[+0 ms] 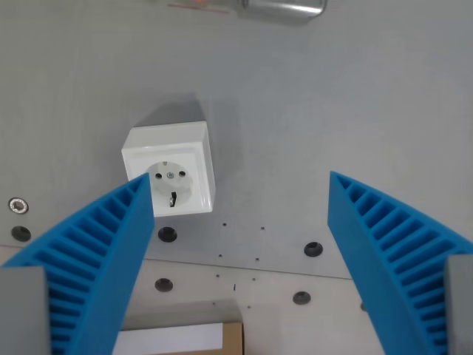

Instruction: Move above the white socket

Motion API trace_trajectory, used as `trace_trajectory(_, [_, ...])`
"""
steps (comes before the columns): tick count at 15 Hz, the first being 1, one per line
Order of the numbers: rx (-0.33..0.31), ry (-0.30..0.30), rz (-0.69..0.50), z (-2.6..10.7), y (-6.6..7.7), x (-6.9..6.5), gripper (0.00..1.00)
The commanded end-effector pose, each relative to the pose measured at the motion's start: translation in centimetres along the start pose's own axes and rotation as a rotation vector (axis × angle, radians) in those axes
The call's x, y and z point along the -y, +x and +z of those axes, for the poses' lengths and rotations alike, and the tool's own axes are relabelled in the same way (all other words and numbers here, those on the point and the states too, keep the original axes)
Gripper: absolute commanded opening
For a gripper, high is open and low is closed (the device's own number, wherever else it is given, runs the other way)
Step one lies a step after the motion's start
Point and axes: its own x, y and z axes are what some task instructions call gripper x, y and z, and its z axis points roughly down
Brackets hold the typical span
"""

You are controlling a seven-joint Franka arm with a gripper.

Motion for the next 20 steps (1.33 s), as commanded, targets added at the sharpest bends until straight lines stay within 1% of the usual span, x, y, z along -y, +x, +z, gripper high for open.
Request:
trace_trajectory(1, [-0.132, -0.024, -0.014, 1.3, -1.4, 1.0, 1.00])
trace_trajectory(9, [-0.143, -0.027, -0.036, 5.1, -3.0, 2.8, 1.00])
trace_trajectory(15, [-0.126, -0.027, -0.044, 8.0, -4.1, 4.0, 1.00])
trace_trajectory(20, [-0.113, -0.031, -0.052, 9.9, -4.6, 4.9, 1.00])
